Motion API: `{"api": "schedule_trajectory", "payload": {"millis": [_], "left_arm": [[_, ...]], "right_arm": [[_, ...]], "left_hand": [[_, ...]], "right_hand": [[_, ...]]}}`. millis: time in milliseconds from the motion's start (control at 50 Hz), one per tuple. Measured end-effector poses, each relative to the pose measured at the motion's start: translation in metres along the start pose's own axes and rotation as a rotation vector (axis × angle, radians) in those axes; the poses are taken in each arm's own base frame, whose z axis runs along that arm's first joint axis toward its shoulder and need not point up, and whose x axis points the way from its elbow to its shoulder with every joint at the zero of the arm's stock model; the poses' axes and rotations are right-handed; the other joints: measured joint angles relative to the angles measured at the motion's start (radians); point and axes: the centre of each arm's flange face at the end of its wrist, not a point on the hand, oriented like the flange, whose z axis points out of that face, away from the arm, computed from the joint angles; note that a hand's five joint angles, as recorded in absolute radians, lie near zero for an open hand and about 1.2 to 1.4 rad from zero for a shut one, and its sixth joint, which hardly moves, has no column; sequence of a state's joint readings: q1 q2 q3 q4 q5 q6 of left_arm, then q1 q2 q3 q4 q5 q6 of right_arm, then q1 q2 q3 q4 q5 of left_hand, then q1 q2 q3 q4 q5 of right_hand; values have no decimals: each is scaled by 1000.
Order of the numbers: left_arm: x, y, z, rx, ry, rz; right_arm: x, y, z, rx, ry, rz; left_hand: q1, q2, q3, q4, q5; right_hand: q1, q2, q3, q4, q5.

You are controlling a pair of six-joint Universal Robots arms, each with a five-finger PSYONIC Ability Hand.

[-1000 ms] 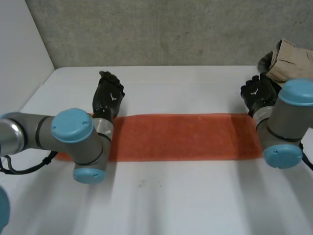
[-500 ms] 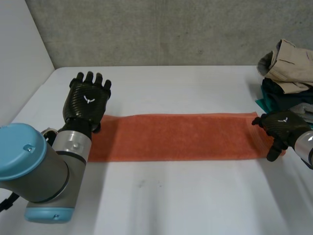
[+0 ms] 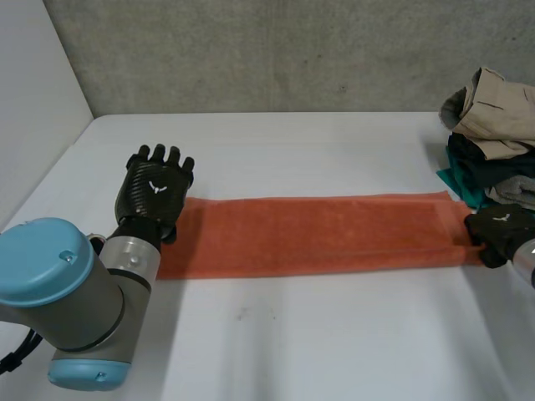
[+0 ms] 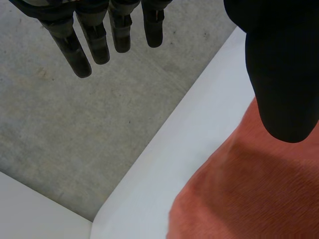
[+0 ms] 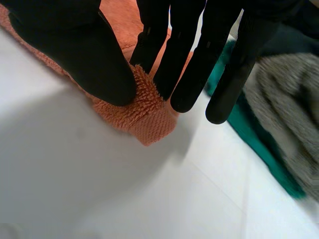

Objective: Fold the laundry.

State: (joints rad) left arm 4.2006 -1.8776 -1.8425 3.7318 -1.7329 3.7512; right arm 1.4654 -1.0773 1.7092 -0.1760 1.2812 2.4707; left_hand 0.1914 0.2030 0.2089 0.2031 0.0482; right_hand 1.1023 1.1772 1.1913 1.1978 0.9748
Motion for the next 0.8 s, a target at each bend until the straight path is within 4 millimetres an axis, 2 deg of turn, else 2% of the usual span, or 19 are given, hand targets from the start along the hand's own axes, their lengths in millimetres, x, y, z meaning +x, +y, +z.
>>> {"api": "schedule_trajectory", "payload": {"millis": [80, 100, 140, 280, 380, 420, 460, 500, 520, 540, 600, 660, 680, 720, 780, 800], "left_arm": [[-2, -1, 0, 1, -4, 1], [-2, -1, 0, 0, -5, 2], [-3, -1, 0, -3, -5, 2], [-8, 3, -1, -37, -3, 2], [-12, 4, 0, -48, -11, 0], [-15, 3, 0, -47, -19, -1], [-19, 2, 1, -43, -30, -2], [-24, -1, 1, -36, -45, -4], [-26, -2, 2, -33, -50, -5], [-28, -4, 2, -28, -58, -6], [-34, -8, 1, -16, -75, -8], [-40, -11, 0, -11, -90, -10], [-43, -12, -1, -11, -95, -11], [-45, -11, -2, -14, -102, -11], [-48, -10, -4, -22, -106, -10], [-48, -9, -5, -26, -107, -10]], "right_arm": [[16, 6, -2, -21, 48, -7], [29, 10, -5, -37, 84, -19], [39, 13, -8, -52, 112, -37], [79, 27, -16, -140, 234, -192], [89, 19, -20, -143, 286, -255], [85, 2, -22, -95, 298, -282], [73, -20, -24, -20, 293, -300], [50, -53, -27, 103, 269, -318], [44, -60, -27, 131, 261, -322], [26, -80, -31, 212, 236, -331], [-16, -117, -40, 376, 169, -352], [-66, -148, -51, 530, 80, -378], [-99, -161, -58, 612, 14, -396], [-145, -173, -68, 711, -85, -423], [-201, -179, -82, 812, -217, -462], [-227, -178, -88, 852, -282, -483]], "left_hand": [[0, 0, 0, 0, 0], [0, 0, 0, 0, 0], [0, 0, 0, 0, 0], [0, 0, 0, 0, 0], [0, 0, 0, 0, 0], [0, 0, 0, 0, 0], [0, 0, 0, 0, 0], [0, 0, 0, 0, 0], [0, 0, 0, 0, 0], [0, 0, 0, 0, 0], [0, 0, 0, 0, 0], [0, 0, 0, 0, 0], [0, 0, 0, 0, 0], [0, 0, 0, 0, 0], [0, 0, 0, 0, 0], [0, 0, 0, 0, 0]], "right_hand": [[0, 0, 0, 2, 0], [0, 0, 0, 2, 0], [0, 0, 0, 2, 0], [0, 0, 0, 2, 0], [0, 0, 0, 2, 0], [0, 0, 1, 3, 2], [0, 0, 3, 3, 11], [0, 0, 3, 3, 11], [0, 0, 3, 3, 11], [0, 0, 4, 3, 11], [0, 0, 5, 3, 11], [0, 0, 5, 3, 11], [0, 0, 5, 3, 11], [0, 0, 5, 3, 11], [0, 0, 5, 4, 11], [0, 0, 5, 4, 11]]}}
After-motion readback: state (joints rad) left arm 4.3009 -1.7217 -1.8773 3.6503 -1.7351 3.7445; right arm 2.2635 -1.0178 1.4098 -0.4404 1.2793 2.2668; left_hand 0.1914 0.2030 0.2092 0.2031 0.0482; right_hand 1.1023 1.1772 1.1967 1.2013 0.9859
